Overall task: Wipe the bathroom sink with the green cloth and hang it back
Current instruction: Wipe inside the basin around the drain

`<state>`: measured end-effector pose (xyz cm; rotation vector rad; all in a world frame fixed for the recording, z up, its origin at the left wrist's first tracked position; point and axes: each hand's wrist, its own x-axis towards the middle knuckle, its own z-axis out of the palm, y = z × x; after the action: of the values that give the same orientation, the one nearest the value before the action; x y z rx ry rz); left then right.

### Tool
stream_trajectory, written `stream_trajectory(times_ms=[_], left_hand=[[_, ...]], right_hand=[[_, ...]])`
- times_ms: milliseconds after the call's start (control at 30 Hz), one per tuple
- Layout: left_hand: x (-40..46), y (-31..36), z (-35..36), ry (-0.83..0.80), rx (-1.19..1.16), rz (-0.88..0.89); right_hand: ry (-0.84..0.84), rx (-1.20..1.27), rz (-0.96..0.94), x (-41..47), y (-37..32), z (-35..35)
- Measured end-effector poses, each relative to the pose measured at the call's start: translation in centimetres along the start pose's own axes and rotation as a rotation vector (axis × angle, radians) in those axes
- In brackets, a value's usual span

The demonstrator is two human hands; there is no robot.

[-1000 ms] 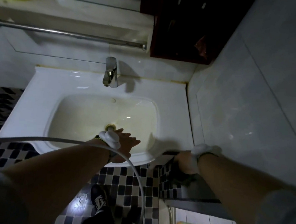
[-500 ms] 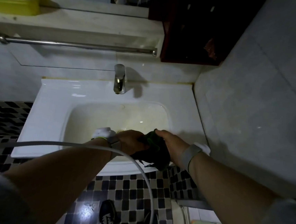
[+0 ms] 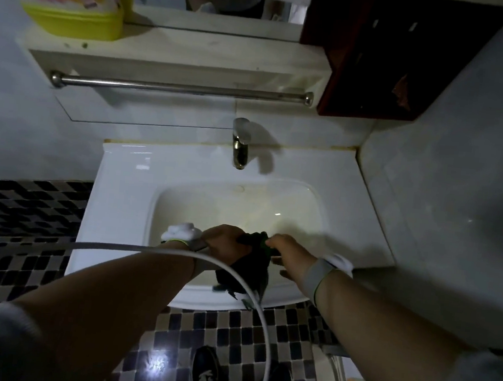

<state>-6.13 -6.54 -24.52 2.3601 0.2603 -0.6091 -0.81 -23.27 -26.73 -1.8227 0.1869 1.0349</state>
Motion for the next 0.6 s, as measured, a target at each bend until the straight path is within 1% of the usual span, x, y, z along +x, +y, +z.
stream_trajectory(times_ms=[67, 167, 233, 300, 400, 467, 533, 600], left_hand=[[-0.4, -0.2, 0.0, 0.012, 0.039, 0.02], [-0.7, -1.3, -0.2, 0.032, 0.068, 0.022], [-1.0, -2.0, -0.5, 0.02, 0.076, 0.0], [-1.0, -2.3, -0.5, 0.006, 0.095, 0.0], [-1.1, -2.9, -0.2, -0.032, 0.105, -0.005], [-1.2, -3.0, 0.4, -0.119, 0.121, 0.017], [-1.4, -2.9, 0.6, -0.218, 0.109, 0.066], [-1.7, -3.0, 0.6, -0.273, 0.049, 0.087]], right_hand=[[0.089, -0.072, -0.057, 0.6, 0.4, 1.1], [0.238, -0.365, -0.222, 1.1, 0.9, 2.8], [0.191, -0.386, -0.222, 1.1, 0.5, 4.4], [0.139, -0.298, -0.113, 1.2, 0.2, 5.5], [0.042, 0.061, 0.08, 2.2, 0.8, 7.1], [-0.008, 0.248, 0.201, 2.7, 1.5, 7.5], [-0.031, 0.308, 0.207, 3.0, 1.7, 7.8], [0.028, 0.31, 0.187, 3.3, 1.9, 7.5]])
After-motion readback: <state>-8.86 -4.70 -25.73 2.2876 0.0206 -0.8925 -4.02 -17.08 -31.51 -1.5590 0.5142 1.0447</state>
